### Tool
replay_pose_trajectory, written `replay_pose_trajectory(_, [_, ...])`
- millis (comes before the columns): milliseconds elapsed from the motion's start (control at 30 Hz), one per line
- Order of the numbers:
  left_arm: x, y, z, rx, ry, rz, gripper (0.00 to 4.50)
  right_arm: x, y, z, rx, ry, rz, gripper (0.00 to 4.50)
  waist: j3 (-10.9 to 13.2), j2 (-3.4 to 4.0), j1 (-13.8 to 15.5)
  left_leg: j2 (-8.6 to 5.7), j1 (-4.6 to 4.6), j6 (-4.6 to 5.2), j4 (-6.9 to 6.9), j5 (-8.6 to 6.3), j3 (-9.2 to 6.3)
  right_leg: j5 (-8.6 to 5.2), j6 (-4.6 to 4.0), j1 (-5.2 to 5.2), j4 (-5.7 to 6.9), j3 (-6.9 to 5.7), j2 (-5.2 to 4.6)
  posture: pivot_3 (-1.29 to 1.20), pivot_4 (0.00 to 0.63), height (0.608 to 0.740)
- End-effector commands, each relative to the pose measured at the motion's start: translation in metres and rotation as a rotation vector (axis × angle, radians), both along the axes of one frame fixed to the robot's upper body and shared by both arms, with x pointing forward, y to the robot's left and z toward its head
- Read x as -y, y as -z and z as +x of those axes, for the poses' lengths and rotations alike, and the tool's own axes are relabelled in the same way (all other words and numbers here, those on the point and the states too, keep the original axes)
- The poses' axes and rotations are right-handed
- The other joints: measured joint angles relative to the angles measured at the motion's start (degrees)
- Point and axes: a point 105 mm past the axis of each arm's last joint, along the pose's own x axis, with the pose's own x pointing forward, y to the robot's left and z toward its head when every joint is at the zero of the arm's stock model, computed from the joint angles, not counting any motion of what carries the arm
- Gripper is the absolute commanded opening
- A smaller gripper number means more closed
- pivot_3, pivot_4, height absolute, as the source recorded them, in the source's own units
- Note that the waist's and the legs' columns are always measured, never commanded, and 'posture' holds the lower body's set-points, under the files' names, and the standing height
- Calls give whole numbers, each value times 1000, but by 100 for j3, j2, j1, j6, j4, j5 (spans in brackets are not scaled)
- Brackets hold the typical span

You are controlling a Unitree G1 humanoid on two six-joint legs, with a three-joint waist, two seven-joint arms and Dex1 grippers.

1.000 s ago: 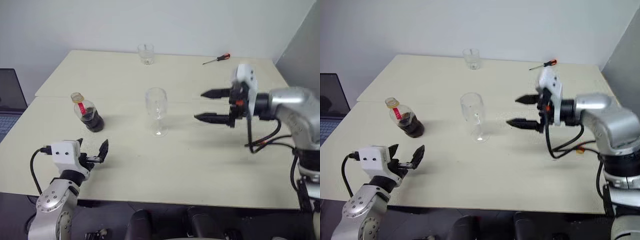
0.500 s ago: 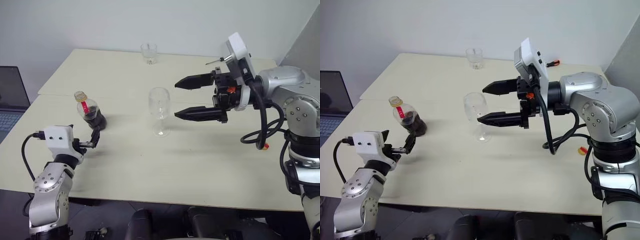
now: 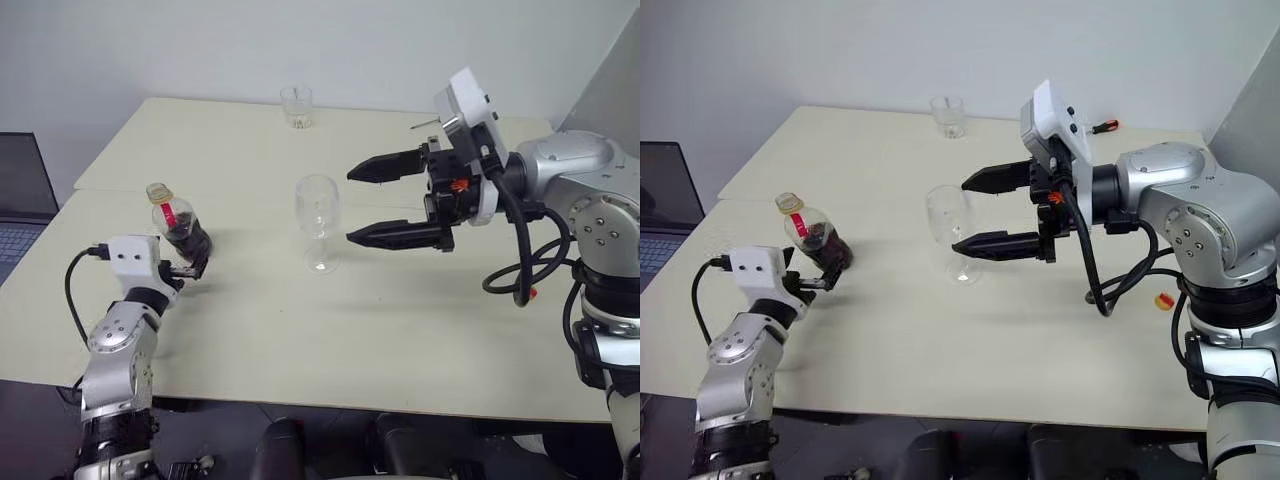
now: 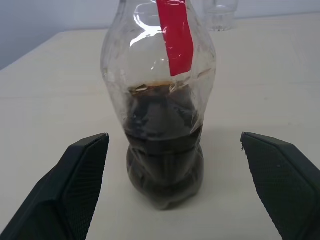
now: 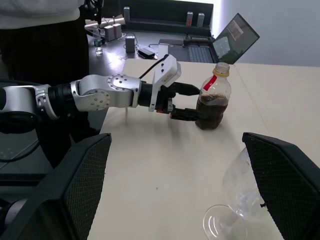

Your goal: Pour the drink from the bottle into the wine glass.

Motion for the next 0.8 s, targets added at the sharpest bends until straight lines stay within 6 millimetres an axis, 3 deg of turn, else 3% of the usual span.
replay_pose_trajectory(33, [3, -10, 7, 37, 36, 46, 4500, 1, -11, -5, 57, 3, -5, 4485, 0, 0, 0, 0, 0, 0, 0, 0, 1, 0, 0, 0, 0, 0, 0, 0, 150, 740])
replay_pose_trajectory(467, [-2, -14, 37, 68, 45, 95, 4500, 9, -5, -3, 65, 71, -22, 4485, 0, 0, 0, 1, -1, 0, -1, 0, 7, 1, -1, -1, 0, -2, 0, 0, 150, 740])
replay_pose_trajectory(733, [-7, -10, 45, 65, 42, 108, 4500, 15, -2, -4, 68, 105, -32, 4485, 0, 0, -1, 1, -1, 0, -1, 0, 13, 1, -1, -2, 0, -4, 0, 0, 150, 740])
replay_pose_trajectory(800, [-9, -12, 45, 79, 37, 100, 4110, 16, -1, -3, 71, 119, -35, 4500, 0, 0, -2, 2, -1, 0, -1, 0, 11, 1, 0, -2, 1, -4, 0, 0, 150, 740])
